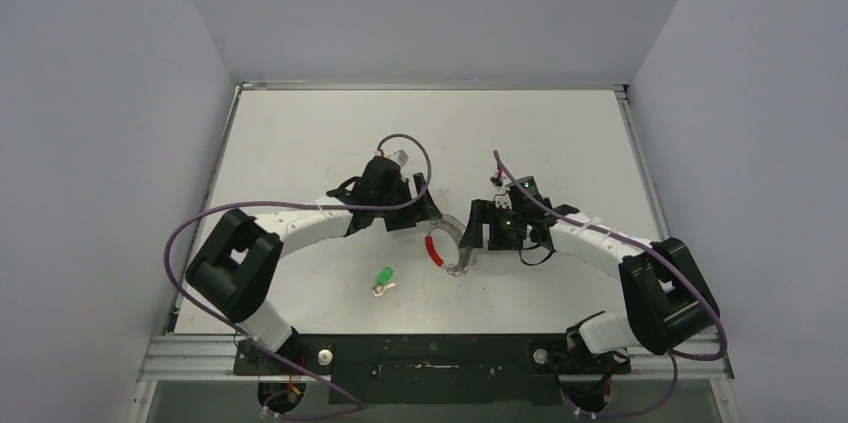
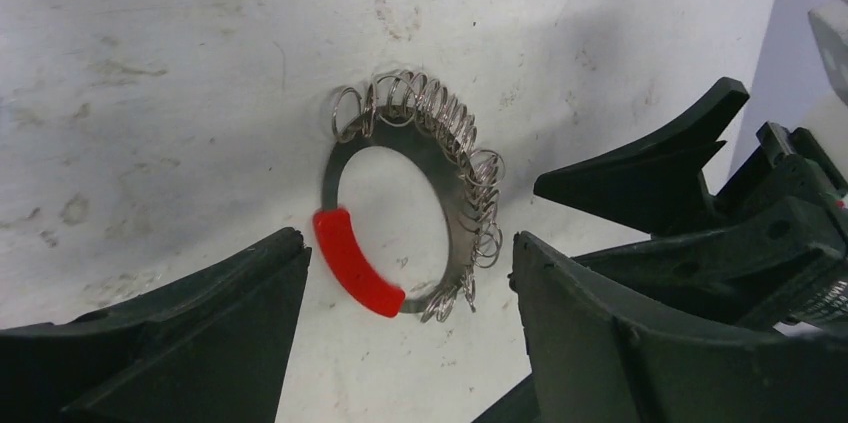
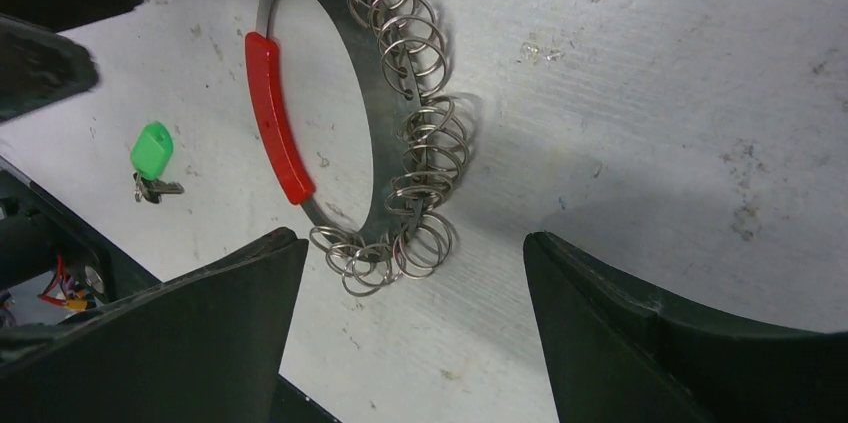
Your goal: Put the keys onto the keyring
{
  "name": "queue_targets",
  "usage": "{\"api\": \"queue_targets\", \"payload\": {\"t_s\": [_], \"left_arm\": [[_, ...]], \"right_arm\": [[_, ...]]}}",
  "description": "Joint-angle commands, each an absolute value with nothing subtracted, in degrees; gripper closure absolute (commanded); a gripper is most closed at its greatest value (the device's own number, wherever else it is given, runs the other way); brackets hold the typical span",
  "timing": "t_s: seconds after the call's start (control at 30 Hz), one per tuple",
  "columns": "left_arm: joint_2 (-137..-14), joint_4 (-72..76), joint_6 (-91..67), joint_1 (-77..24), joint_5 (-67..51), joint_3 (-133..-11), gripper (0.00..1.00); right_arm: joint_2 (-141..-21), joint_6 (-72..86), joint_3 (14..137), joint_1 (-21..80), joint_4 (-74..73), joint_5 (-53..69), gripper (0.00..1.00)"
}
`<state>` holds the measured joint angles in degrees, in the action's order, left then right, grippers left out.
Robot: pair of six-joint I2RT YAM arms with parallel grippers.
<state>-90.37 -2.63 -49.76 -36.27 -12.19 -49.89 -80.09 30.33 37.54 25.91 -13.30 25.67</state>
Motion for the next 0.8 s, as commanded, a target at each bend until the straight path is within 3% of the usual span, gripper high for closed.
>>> {"api": "queue_targets", "payload": {"t_s": [0.0, 0.37, 0.67, 0.77], "left_arm": [[-97.11, -6.64, -46.71, -38.68, -10.0, -55.28, 0.29], [-94.78, -7.64, -45.95, -39.64, -3.65, -54.87, 0.34], [-90.82, -1.8, -46.62, -39.17, -2.59, -50.07, 0.4], [-90.63, -2.08, -46.8, -39.19, -1.77, -49.98, 0.4]], "right_arm": [[-83.64, 31.23, 37.96, 25.79, -8.18, 28.45, 0.2], [-95.15, 28.37, 46.44, 28.78, -9.71, 26.12, 0.33], [-96.87, 29.27, 44.81, 32.34, -10.94, 25.47, 0.62], [-95.04, 30.17, 42.94, 33.16, -11.07, 27.19, 0.64]]}}
